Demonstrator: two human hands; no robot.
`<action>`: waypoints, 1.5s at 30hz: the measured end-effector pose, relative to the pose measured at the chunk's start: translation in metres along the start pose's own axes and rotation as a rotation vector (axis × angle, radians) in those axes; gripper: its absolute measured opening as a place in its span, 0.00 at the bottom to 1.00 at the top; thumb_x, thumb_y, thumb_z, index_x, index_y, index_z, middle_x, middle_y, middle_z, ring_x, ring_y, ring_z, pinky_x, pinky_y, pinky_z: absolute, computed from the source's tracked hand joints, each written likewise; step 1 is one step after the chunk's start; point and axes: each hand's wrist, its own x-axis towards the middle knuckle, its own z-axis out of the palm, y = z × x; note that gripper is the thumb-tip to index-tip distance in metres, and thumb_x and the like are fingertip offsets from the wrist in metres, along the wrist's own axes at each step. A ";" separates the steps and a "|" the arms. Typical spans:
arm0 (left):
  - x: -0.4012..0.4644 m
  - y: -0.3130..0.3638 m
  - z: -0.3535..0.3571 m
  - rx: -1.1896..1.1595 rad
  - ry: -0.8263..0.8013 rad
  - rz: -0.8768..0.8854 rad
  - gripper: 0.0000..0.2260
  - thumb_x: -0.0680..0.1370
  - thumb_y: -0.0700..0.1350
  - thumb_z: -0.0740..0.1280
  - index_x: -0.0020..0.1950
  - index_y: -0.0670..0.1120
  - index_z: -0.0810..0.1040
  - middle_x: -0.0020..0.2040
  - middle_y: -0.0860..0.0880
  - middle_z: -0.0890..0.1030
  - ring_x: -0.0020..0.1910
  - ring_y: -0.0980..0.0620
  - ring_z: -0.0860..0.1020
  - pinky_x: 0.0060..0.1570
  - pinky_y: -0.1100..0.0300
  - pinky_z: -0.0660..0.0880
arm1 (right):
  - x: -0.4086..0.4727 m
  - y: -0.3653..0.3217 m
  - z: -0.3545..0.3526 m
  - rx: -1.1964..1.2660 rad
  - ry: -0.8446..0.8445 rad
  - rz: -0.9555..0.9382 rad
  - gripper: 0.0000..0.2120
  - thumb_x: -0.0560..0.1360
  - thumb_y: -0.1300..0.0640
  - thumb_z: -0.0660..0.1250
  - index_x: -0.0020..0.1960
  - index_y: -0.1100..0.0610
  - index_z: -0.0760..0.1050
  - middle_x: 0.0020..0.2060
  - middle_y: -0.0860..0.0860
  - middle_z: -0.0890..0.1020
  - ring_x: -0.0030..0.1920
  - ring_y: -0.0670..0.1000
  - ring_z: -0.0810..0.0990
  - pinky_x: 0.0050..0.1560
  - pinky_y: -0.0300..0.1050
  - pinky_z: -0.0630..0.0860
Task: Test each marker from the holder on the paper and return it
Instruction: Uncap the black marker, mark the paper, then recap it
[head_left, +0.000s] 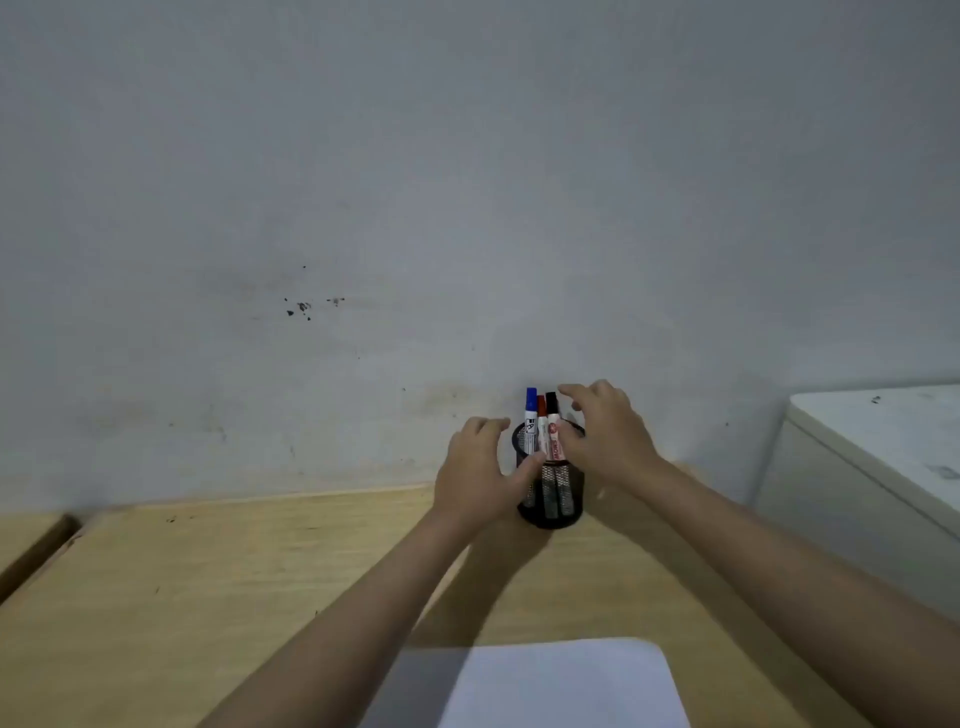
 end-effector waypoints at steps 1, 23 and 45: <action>0.002 0.000 0.001 0.007 0.009 -0.009 0.28 0.73 0.58 0.67 0.68 0.45 0.70 0.64 0.49 0.73 0.65 0.51 0.70 0.57 0.59 0.68 | 0.002 0.001 0.001 -0.032 0.001 0.000 0.22 0.74 0.53 0.62 0.68 0.53 0.69 0.53 0.56 0.75 0.58 0.56 0.72 0.55 0.56 0.73; -0.002 0.002 0.009 -0.058 0.088 -0.080 0.15 0.75 0.54 0.65 0.57 0.47 0.79 0.54 0.48 0.79 0.49 0.51 0.78 0.44 0.57 0.76 | -0.016 -0.019 -0.048 0.248 0.515 -0.315 0.07 0.71 0.63 0.70 0.48 0.60 0.80 0.36 0.52 0.80 0.34 0.48 0.77 0.38 0.30 0.72; -0.066 0.065 -0.067 -0.669 0.274 -0.015 0.07 0.71 0.37 0.71 0.41 0.49 0.77 0.40 0.54 0.81 0.39 0.58 0.81 0.39 0.66 0.76 | -0.110 -0.059 -0.052 0.773 0.432 -0.059 0.03 0.70 0.61 0.73 0.43 0.56 0.83 0.35 0.53 0.84 0.33 0.41 0.79 0.37 0.31 0.75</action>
